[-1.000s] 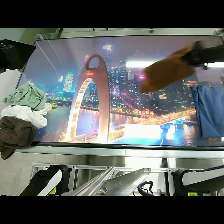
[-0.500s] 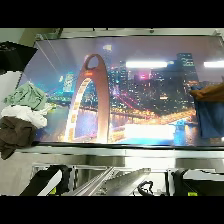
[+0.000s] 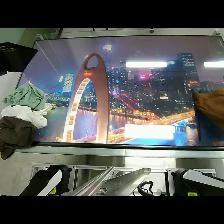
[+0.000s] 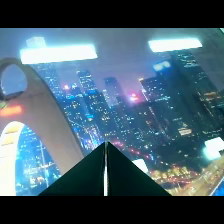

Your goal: Fold the shirts.

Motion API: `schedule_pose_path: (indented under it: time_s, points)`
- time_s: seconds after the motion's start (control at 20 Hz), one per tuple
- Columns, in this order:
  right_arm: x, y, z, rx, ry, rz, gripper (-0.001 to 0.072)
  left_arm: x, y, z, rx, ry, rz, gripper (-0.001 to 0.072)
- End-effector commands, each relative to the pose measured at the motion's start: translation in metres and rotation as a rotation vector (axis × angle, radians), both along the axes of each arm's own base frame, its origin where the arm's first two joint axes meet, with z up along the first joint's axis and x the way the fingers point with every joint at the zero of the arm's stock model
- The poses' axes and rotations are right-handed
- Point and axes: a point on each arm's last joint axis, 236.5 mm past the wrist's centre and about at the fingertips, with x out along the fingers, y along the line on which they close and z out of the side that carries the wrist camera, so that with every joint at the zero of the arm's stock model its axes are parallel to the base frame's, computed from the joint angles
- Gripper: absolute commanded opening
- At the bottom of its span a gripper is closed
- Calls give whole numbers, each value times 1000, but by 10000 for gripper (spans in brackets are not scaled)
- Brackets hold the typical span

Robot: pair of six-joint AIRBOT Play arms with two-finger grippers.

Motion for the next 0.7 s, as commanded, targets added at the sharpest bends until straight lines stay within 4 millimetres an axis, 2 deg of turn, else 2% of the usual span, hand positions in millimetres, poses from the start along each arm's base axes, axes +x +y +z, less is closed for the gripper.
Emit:
schedule_pose_path:
  time_s: [0.0, 0.05, 0.15, 0.25, 0.3, 0.4, 0.45, 0.5, 0.55, 0.65]
  points:
    - [-35, 14, -23, 48, 142, -22, 516, -3, -1, -3, 6, 15, -8, 13]
    - [-35, 15, -25, 54, 146, -21, 716, -2, -1, -3, 6, 14, -8, 13]
    - [-33, 15, -23, 52, 136, -21, 704, -2, -1, -3, 6, 14, -8, 13]
    - [-18, 11, -14, 38, 71, -18, 704, -2, -1, -3, 6, 13, -7, 14]
    - [-3, 11, -6, 35, 4, -10, 702, -2, -1, -2, 5, 9, -6, 13]
    - [41, 16, 17, 50, -190, 9, 686, 0, 0, 0, 1, -2, -1, 13]
    - [68, 25, 33, 70, -312, 49, 381, 0, 0, 1, -1, -5, 1, 13]
    - [94, 37, 49, 88, -431, 116, 18, 1, 0, 1, -1, -6, 2, 13]
    - [116, 50, 64, 88, -531, 165, 52, 1, 0, 1, -1, -6, 2, 13]
    - [144, 74, 80, 26, -619, 291, 27, 1, 0, 1, -34, 15, 20, 13]
